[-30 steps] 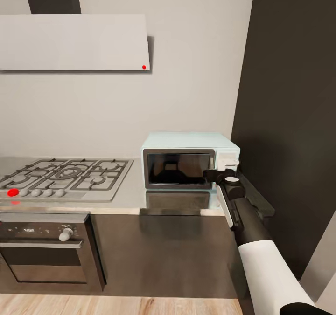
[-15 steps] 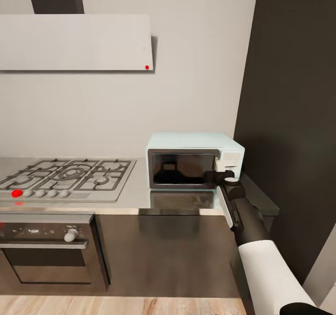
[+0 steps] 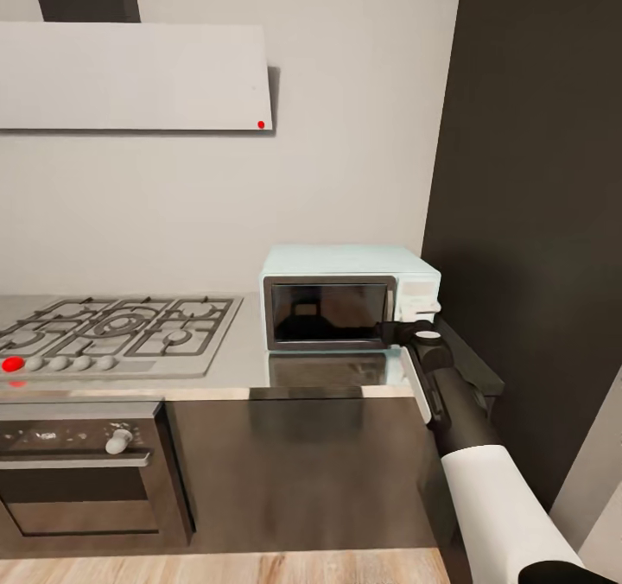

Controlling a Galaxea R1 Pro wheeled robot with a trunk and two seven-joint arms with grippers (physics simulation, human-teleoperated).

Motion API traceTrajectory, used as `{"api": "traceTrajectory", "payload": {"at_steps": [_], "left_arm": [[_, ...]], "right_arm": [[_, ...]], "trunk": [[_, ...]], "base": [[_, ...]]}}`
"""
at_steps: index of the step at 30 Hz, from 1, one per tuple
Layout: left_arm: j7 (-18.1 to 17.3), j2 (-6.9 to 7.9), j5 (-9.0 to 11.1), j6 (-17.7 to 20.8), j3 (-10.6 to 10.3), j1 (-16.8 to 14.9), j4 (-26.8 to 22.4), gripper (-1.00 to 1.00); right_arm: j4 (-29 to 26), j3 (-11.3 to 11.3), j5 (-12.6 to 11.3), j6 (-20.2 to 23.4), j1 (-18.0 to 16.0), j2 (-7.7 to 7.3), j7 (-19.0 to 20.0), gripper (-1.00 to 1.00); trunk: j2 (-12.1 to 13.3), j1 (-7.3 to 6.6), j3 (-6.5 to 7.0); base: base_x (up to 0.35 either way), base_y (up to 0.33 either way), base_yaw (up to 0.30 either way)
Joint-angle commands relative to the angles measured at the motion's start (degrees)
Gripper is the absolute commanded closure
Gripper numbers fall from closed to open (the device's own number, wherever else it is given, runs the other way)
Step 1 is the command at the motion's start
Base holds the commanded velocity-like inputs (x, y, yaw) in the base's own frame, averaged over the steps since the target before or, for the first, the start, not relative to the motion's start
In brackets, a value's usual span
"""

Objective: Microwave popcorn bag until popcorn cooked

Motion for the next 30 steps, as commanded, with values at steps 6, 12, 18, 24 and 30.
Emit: {"api": "traceTrajectory", "payload": {"at_steps": [6,12,18,24,30], "left_arm": [[-0.05,-0.01,0.38,-0.12,-0.03,-0.01,-0.04,-1.00],[-0.05,-0.01,0.38,-0.12,-0.05,-0.02,-0.05,-1.00],[-0.04,-0.01,0.38,-0.12,0.07,-0.02,-0.06,-1.00],[0.01,-0.07,0.45,-0.12,0.17,-0.01,-0.07,-1.00],[-0.10,0.00,0.58,-0.03,0.15,-0.01,-0.07,-1.00]], "right_arm": [[-0.03,-0.17,0.43,-0.02,-0.04,-0.19,0.95,-1.00],[0.26,-1.29,-1.49,-0.32,-0.04,-0.53,7.52,-1.00],[0.28,-1.88,-1.48,-0.41,-0.04,-0.91,7.10,-1.00],[0.05,-1.89,-1.41,-0.49,-0.04,-1.02,4.27,-1.00],[-0.23,-1.80,-1.30,-1.85,-0.04,-0.94,4.04,-1.00]], "trunk": [[-0.03,0.00,-0.06],[-0.03,0.00,-0.06],[-0.03,0.00,-0.06],[-0.03,0.00,-0.06],[-0.03,0.00,-0.06]], "base": [[0.000,0.000,0.000],[0.000,0.000,0.000],[0.000,0.000,0.000],[0.000,0.000,0.000],[0.098,0.000,0.000]]}}
